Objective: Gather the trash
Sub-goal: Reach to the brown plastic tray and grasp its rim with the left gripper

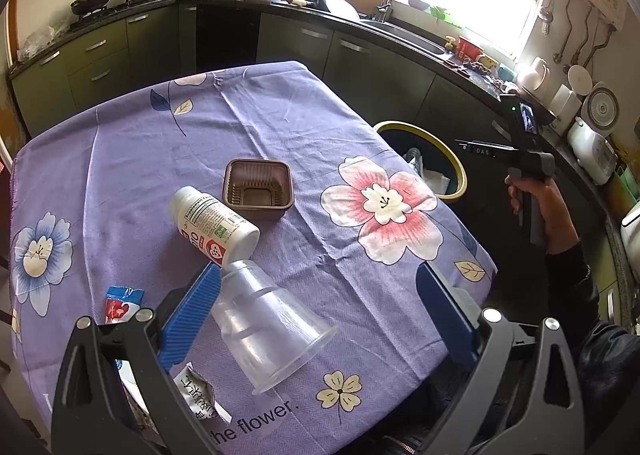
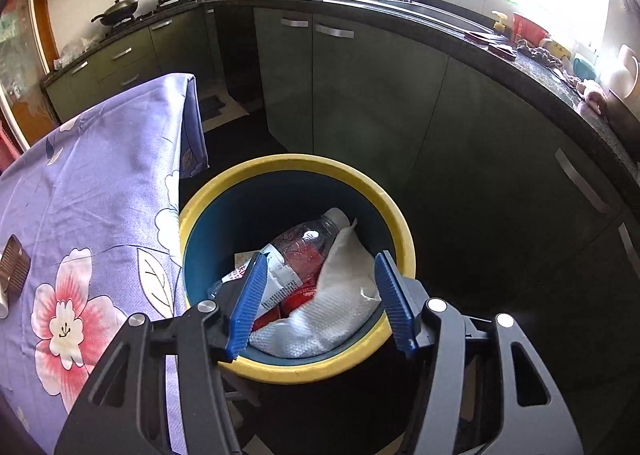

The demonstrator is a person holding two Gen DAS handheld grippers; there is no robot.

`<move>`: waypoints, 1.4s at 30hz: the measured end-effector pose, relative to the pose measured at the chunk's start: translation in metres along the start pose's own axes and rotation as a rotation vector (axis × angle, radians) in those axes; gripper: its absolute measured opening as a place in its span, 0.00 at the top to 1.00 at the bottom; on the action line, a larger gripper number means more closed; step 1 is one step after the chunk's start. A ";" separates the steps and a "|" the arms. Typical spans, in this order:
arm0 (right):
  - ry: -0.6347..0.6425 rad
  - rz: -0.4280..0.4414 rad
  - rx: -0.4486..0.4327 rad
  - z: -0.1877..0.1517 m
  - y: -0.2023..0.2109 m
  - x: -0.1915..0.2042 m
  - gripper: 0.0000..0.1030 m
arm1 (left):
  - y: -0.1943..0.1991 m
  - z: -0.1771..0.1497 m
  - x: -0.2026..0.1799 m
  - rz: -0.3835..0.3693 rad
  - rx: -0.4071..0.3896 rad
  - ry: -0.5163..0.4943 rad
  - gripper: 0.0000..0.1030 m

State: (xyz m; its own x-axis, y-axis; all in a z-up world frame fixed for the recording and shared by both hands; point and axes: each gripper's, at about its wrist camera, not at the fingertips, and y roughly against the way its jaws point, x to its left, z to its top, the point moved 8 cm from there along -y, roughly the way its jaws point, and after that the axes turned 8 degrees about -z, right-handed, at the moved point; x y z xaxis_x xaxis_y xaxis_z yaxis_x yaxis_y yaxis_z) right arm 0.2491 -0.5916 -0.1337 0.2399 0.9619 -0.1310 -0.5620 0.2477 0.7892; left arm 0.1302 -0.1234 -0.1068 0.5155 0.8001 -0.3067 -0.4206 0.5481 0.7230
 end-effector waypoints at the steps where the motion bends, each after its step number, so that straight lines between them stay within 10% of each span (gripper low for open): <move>1: -0.003 0.013 -0.008 -0.001 0.005 0.002 0.45 | 0.000 0.000 0.000 0.000 0.000 0.000 0.09; 24: 0.021 0.231 -0.089 -0.066 0.091 0.074 0.38 | -0.078 0.040 0.001 0.102 0.192 -0.157 0.10; 42: 0.014 0.287 -0.089 -0.062 0.090 0.081 0.38 | -0.133 0.048 0.019 0.134 0.342 -0.125 0.45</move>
State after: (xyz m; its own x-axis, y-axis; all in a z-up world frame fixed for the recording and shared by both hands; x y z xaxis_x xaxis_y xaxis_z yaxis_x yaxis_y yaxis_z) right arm 0.1689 -0.4838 -0.1102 0.0508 0.9954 0.0816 -0.6726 -0.0263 0.7395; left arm 0.2315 -0.1925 -0.1791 0.5687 0.8116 -0.1333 -0.2276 0.3111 0.9227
